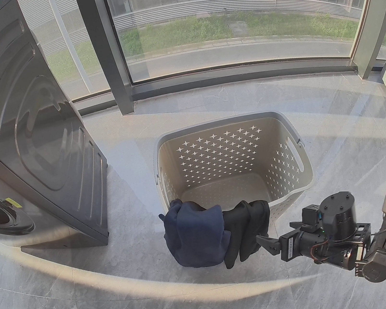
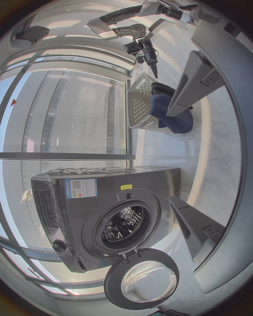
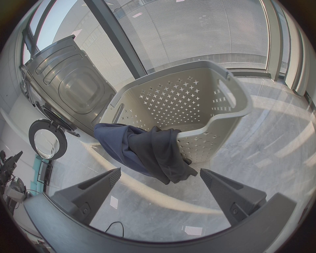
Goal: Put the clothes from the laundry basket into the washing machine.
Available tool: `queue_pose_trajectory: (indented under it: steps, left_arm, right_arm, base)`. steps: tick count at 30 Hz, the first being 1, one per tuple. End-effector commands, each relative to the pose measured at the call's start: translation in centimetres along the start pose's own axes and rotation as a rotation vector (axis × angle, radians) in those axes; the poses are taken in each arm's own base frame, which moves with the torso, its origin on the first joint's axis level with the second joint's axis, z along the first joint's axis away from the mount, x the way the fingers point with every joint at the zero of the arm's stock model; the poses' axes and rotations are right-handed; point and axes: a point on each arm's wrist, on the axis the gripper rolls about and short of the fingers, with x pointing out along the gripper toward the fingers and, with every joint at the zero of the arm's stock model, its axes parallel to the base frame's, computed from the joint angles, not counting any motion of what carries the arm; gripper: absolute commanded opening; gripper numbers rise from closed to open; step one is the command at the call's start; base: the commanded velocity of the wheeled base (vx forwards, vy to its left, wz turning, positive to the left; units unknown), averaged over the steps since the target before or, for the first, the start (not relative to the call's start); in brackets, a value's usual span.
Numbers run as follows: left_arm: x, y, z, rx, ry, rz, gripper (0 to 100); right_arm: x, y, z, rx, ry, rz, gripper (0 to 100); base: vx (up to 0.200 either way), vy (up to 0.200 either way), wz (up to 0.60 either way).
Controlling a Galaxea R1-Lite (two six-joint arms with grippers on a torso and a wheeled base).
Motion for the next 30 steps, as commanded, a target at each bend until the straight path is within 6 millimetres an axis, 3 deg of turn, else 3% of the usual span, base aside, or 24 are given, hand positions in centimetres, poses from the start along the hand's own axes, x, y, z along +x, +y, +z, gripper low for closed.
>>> queue_pose_trajectory:
  steps: [1,24,25,30]
  left_arm:
    - [0.0,0.0,-0.5,-0.004,0.006,0.002,100]
    - [0.0,0.0,-0.5,-0.009,0.006,0.003,100]
    - [0.0,0.0,-0.5,-0.009,0.006,0.003,100]
    - [0.0,0.0,-0.5,-0.012,0.006,0.003,100]
  right_arm:
    - [2.9,0.4,-1.5,-0.012,0.031,-0.002,100]
    - [9.5,1.0,-1.4,0.009,-0.048,0.011,100]
    - [9.5,1.0,-1.4,0.007,-0.048,0.011,0]
    - [9.3,1.3,-1.4,0.010,-0.071,0.038,0]
  base:
    - [0.000,0.000,0.00]
    - [0.000,0.000,0.00]
    - [0.000,0.000,0.00]
    - [0.000,0.000,0.00]
